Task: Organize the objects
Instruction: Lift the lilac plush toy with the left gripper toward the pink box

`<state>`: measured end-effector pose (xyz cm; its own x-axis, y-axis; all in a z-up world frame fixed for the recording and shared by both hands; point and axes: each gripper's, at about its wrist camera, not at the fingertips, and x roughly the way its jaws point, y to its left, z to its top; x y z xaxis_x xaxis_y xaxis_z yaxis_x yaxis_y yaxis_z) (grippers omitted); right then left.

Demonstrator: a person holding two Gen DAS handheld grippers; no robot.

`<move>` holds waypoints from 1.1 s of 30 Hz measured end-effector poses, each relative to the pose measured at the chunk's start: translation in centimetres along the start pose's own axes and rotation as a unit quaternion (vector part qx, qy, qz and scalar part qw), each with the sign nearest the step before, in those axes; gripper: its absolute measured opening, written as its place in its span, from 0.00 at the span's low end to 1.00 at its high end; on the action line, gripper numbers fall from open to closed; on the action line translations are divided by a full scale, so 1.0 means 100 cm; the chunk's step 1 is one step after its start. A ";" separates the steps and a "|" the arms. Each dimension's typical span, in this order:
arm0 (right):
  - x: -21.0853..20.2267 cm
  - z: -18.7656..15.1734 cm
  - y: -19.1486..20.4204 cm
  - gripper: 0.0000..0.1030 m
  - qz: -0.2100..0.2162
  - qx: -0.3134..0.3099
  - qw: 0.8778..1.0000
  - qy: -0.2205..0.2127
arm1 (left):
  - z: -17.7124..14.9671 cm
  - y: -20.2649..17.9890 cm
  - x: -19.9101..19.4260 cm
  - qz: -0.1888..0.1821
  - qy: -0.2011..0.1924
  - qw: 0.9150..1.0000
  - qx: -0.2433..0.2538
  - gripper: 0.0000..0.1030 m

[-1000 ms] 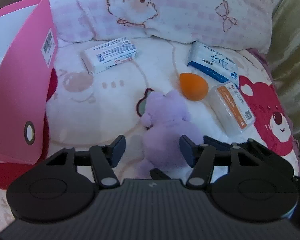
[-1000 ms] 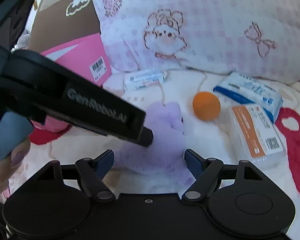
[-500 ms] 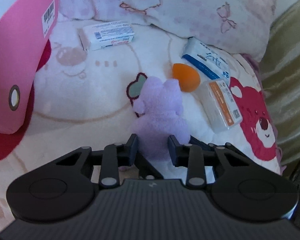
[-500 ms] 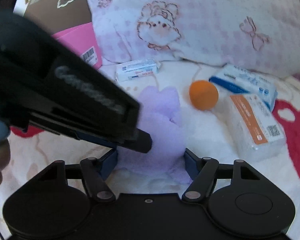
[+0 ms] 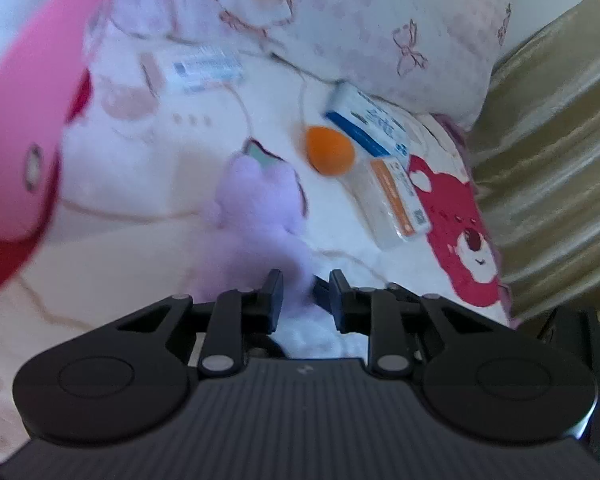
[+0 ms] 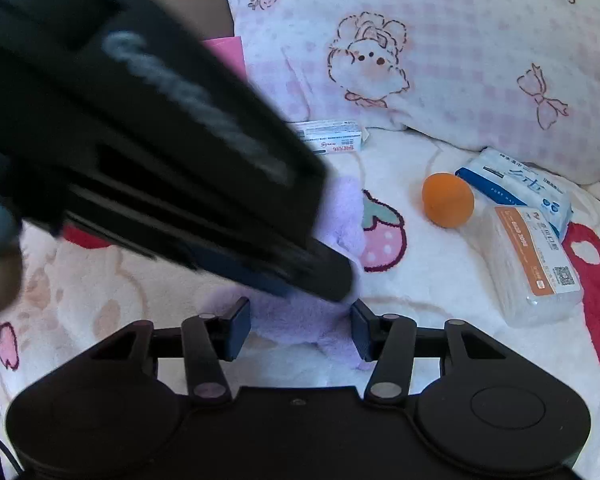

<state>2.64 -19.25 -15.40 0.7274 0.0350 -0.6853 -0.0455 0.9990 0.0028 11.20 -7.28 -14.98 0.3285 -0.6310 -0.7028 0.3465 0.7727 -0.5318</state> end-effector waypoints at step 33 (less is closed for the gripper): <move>-0.010 -0.003 0.003 0.52 0.013 0.009 1.000 0.019 | -0.016 0.002 0.005 0.067 0.028 0.996 0.060 0.40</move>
<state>1.65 -18.99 -14.95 0.6991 0.0599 -0.7125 -0.0505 0.9981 0.0343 10.03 -7.35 -16.16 0.3304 -0.5159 -0.7903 0.4066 0.8335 -0.3741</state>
